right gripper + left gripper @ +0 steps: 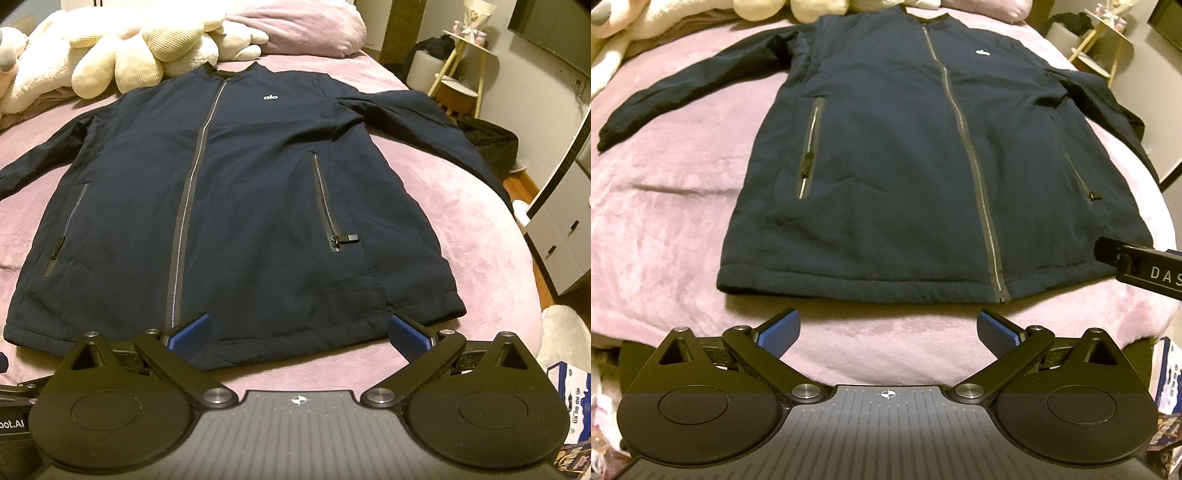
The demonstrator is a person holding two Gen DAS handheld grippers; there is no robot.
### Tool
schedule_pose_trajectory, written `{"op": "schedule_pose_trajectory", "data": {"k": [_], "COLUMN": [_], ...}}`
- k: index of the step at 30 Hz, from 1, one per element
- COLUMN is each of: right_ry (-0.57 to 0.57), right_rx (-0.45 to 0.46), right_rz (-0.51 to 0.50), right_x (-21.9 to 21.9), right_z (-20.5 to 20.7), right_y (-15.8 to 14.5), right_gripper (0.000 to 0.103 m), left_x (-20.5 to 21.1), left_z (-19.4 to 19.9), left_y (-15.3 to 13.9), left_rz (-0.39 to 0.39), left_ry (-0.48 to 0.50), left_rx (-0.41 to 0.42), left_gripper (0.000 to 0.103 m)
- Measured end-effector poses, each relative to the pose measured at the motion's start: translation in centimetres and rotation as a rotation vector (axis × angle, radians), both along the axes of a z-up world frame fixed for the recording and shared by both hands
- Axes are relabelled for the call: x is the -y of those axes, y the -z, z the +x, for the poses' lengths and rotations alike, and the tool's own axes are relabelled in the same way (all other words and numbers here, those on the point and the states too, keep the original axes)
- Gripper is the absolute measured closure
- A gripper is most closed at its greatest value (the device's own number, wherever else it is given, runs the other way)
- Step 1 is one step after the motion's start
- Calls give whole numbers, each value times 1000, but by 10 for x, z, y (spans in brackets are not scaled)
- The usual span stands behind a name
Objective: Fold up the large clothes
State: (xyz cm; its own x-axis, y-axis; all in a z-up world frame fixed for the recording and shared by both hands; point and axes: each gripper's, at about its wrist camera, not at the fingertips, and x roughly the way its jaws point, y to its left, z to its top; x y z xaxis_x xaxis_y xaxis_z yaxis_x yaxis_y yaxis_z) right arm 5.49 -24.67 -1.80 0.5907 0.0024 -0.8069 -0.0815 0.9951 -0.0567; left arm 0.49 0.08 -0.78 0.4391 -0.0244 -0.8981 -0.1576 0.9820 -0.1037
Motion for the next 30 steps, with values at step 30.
{"op": "schedule_pose_trajectory", "data": {"k": [30], "right_ry": [30], "right_rx": [252], "right_rz": [470], "right_x": [65], "right_z": [15], "right_y": [11], "right_gripper": [1], "left_x": [-18], "left_z": [61], "left_y": [-6], "left_rz": [-96], "left_ry": [-26], "left_rx": [109], "left_gripper": [0]}}
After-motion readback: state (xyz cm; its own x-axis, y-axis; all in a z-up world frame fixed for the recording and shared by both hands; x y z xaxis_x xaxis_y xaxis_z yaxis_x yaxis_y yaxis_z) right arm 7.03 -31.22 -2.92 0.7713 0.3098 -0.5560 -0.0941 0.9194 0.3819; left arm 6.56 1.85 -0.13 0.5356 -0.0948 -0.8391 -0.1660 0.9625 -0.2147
